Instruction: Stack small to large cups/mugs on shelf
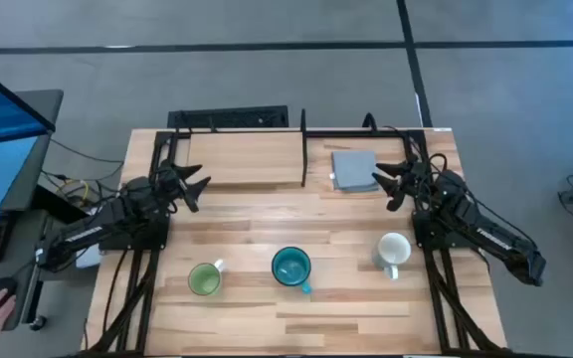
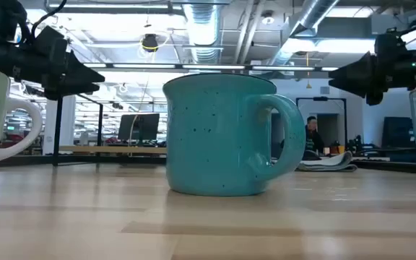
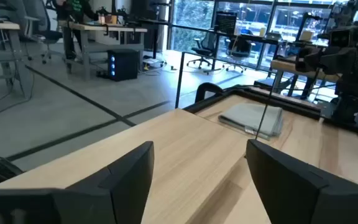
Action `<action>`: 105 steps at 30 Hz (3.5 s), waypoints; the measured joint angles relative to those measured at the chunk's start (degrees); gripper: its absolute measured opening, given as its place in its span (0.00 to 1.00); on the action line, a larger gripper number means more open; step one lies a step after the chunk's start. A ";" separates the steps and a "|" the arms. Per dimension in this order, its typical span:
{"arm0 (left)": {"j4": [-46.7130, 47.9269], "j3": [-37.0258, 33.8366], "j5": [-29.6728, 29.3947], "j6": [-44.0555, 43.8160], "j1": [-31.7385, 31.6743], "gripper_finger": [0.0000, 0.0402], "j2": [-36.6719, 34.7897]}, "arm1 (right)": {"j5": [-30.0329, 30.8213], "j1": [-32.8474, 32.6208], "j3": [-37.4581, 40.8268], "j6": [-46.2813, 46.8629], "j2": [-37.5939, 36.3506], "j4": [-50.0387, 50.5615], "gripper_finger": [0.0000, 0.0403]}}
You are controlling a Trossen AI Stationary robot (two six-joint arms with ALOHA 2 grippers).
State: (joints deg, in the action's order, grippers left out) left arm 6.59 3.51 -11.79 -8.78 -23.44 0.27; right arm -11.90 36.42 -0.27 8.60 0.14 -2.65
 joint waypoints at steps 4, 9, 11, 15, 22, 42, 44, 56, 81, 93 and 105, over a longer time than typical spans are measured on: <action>0.00 0.00 0.01 -0.01 -0.01 0.62 0.00 | 0.00 0.00 0.01 0.00 0.01 0.02 0.50; 0.00 0.00 0.00 0.00 -0.02 0.62 0.00 | 0.01 -0.02 0.00 0.02 0.02 0.02 0.50; 0.00 0.00 0.01 -0.01 -0.02 0.62 0.00 | 0.00 -0.01 0.02 0.01 0.02 0.01 0.50; 0.00 0.00 0.01 0.00 -0.01 0.62 0.00 | 0.01 0.00 0.00 0.00 0.00 0.02 0.50; 0.00 0.00 0.00 -0.01 -0.02 0.62 0.00 | 0.01 -0.01 0.01 0.00 0.00 0.01 0.50; -0.01 0.00 0.01 -0.01 -0.02 0.62 -0.01 | 0.00 0.00 0.00 0.02 0.02 0.02 0.50; -0.01 0.00 0.01 -0.01 0.00 0.62 -0.01 | 0.00 -0.01 0.00 0.01 0.01 0.02 0.50; 0.00 0.00 0.00 -0.02 -0.02 0.62 -0.02 | 0.00 0.00 0.00 0.02 0.02 0.02 0.50; -0.01 0.00 0.01 -0.01 0.00 0.62 -0.01 | 0.00 0.00 0.00 0.00 0.00 0.01 0.50; -0.04 0.00 -0.50 3.65 0.00 0.62 -0.01 | 0.00 -0.02 0.02 0.00 0.02 0.02 0.50; -0.09 0.00 -0.90 2.19 0.00 0.62 0.00 | 1.48 0.00 0.00 0.03 0.01 0.02 0.50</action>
State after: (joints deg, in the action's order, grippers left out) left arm 6.50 3.51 -12.69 -6.59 -23.44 0.27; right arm -10.42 36.42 -0.27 8.63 0.15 -2.64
